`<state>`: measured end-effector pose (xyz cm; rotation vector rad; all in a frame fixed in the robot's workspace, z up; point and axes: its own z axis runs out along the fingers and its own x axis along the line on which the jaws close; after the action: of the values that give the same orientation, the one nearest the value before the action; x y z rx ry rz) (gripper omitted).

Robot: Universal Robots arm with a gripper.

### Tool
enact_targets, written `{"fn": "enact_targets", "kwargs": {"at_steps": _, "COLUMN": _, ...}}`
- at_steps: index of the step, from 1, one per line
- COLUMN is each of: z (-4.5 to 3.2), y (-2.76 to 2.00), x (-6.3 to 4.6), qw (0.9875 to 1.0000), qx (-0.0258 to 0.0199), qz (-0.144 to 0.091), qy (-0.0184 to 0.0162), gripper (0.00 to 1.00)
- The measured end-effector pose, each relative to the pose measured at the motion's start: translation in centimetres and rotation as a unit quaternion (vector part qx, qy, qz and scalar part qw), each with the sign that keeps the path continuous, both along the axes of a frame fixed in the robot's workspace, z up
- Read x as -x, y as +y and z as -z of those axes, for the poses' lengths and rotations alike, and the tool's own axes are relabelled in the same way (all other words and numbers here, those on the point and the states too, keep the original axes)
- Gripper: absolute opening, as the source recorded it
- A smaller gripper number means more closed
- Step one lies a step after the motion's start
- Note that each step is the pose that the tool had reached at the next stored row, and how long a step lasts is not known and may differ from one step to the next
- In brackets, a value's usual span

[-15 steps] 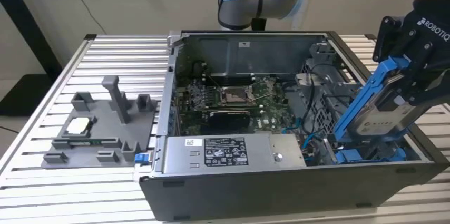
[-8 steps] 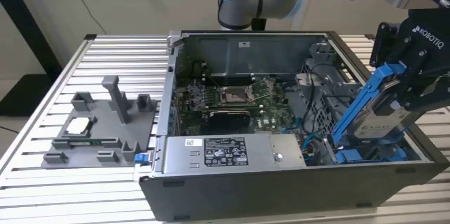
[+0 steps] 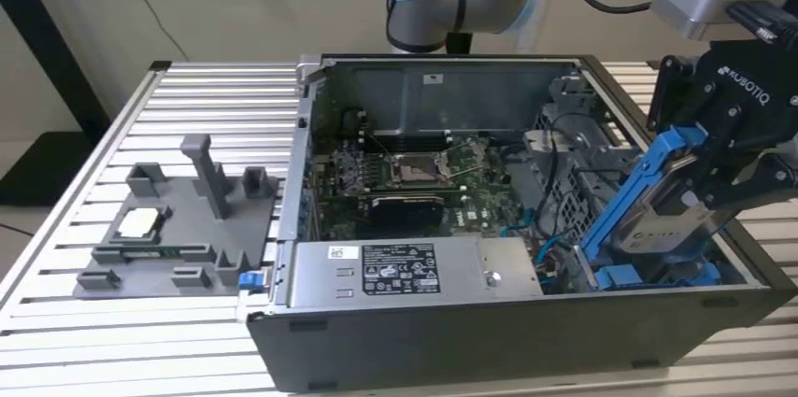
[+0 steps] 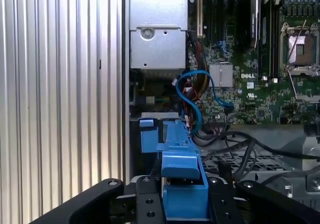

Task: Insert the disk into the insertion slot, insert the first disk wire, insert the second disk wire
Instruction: 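Insert the disk into the insertion slot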

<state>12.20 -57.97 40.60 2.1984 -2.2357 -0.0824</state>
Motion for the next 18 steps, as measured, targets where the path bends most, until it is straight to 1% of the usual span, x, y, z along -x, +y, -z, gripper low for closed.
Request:
{"fn": "enact_targets", "kwargs": {"at_steps": 3, "z": 0.50, "y": 0.00, "x": 0.1, "qw": 1.0000, "qx": 0.0001, "qz": 0.000, "qy": 0.0006, "gripper": 0.33}}
{"fn": "enact_targets", "kwargs": {"at_steps": 11, "z": 1.95, "y": 0.00, "x": 0.2, "qw": 1.0000, "qx": 0.0001, "qz": 0.000, "qy": 0.0007, "gripper": 0.33}}
{"fn": "enact_targets", "kwargs": {"at_steps": 13, "z": 2.09, "y": 0.00, "x": 0.2, "qw": 1.0000, "qx": 0.0001, "qz": 0.000, "qy": 0.0007, "gripper": 0.33}}
{"fn": "enact_targets", "kwargs": {"at_steps": 14, "z": 2.08, "y": -0.01, "x": 0.2, "qw": 1.0000, "qx": 0.0001, "qz": 0.000, "qy": 0.0009, "gripper": 0.34}}
{"fn": "enact_targets", "kwargs": {"at_steps": 16, "z": 2.08, "y": -0.01, "x": 0.2, "qw": 1.0000, "qx": 0.0001, "qz": 0.000, "qy": 0.0007, "gripper": 0.34}}
{"fn": "enact_targets", "kwargs": {"at_steps": 17, "z": 2.10, "y": -0.01, "x": 0.2, "qw": 1.0000, "qx": -0.0001, "qz": 0.000, "qy": 0.0007, "gripper": 0.41}}
{"fn": "enact_targets", "kwargs": {"at_steps": 18, "z": 2.09, "y": -0.01, "x": 0.2, "qw": 1.0000, "qx": -0.0001, "qz": 0.000, "qy": 0.0007, "gripper": 0.41}}
